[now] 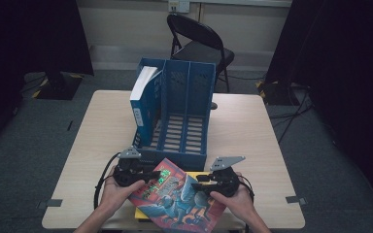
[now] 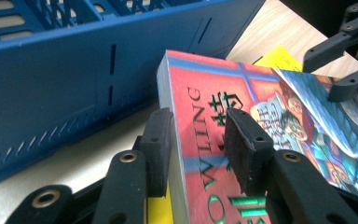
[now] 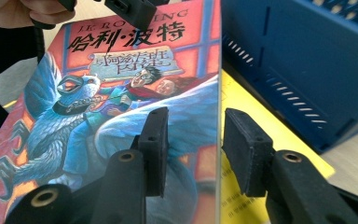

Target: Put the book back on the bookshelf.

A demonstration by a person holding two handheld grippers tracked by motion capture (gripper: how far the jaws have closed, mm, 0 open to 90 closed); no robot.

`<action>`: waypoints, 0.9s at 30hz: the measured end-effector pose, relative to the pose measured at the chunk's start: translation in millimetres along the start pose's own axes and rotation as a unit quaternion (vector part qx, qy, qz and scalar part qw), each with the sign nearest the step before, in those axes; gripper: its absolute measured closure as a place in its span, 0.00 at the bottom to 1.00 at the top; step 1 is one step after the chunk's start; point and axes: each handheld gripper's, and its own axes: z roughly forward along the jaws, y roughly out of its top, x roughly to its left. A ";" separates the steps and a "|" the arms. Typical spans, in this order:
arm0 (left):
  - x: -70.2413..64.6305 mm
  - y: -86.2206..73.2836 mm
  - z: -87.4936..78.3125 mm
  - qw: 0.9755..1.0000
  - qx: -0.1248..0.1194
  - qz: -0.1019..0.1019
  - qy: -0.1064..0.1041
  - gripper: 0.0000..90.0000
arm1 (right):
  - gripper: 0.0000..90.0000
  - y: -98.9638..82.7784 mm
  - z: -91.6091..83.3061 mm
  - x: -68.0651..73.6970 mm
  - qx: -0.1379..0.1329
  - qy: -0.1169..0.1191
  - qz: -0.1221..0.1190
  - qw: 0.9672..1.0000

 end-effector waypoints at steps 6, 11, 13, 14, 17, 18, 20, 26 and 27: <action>-8.3 -16.9 -20.2 1.000 0.011 0.011 0.004 0.64 | 0.69 -4.0 -1.6 -0.8 -0.002 0.007 0.012 1.000; -11.3 -28.9 -29.4 1.000 0.000 0.010 0.007 0.63 | 0.69 -5.1 -2.1 -0.7 -0.002 0.007 0.016 1.000; -9.3 -27.4 -28.3 1.000 0.004 0.002 0.003 0.64 | 0.70 -5.1 -2.0 -0.1 -0.002 0.004 0.017 1.000; -9.5 -26.8 -27.8 1.000 0.004 0.006 0.006 0.66 | 0.70 -5.0 -2.3 0.5 -0.001 0.002 0.017 1.000; -8.3 -24.2 -24.8 1.000 0.005 0.011 0.001 0.67 | 0.70 -5.5 -3.8 2.4 0.003 -0.002 0.013 1.000; -7.1 -22.9 -23.1 1.000 0.004 0.013 -0.003 0.67 | 0.70 -6.4 -4.8 3.0 0.004 -0.001 0.014 1.000; -5.1 -19.3 -18.9 1.000 0.003 0.011 -0.006 0.69 | 0.70 -8.6 -7.1 4.0 0.004 0.000 0.014 1.000; -7.1 -6.0 -5.6 1.000 0.006 0.029 0.001 0.73 | 0.71 -14.3 -11.9 7.6 -0.001 -0.004 0.014 1.000; -7.0 -5.3 -4.7 1.000 0.006 0.029 0.001 0.73 | 0.71 -14.6 -12.1 8.0 -0.002 -0.005 0.013 1.000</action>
